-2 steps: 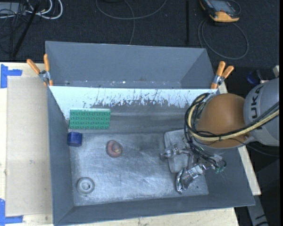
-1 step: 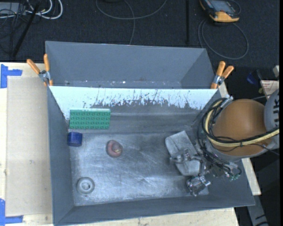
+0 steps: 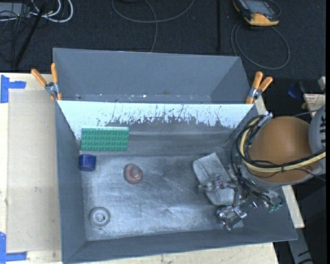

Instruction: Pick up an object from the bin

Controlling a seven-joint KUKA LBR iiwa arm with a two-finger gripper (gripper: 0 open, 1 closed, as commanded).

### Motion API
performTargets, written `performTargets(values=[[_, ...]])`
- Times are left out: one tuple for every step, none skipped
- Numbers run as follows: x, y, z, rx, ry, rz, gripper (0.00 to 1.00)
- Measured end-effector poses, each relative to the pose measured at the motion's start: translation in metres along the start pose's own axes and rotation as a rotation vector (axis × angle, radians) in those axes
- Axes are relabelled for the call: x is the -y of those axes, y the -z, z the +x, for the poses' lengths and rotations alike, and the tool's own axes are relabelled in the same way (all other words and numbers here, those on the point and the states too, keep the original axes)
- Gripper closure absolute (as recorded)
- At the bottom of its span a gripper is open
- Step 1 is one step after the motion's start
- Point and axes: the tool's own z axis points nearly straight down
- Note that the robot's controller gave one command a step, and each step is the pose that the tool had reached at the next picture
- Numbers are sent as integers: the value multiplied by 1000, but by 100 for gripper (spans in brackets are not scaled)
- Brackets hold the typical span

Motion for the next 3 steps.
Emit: performTargets(values=[[44, 35, -18, 4, 410, 9, 0], [37, 16, -11, 2, 599, 1, 0], [31, 6, 2, 1, 606, -8, 0]])
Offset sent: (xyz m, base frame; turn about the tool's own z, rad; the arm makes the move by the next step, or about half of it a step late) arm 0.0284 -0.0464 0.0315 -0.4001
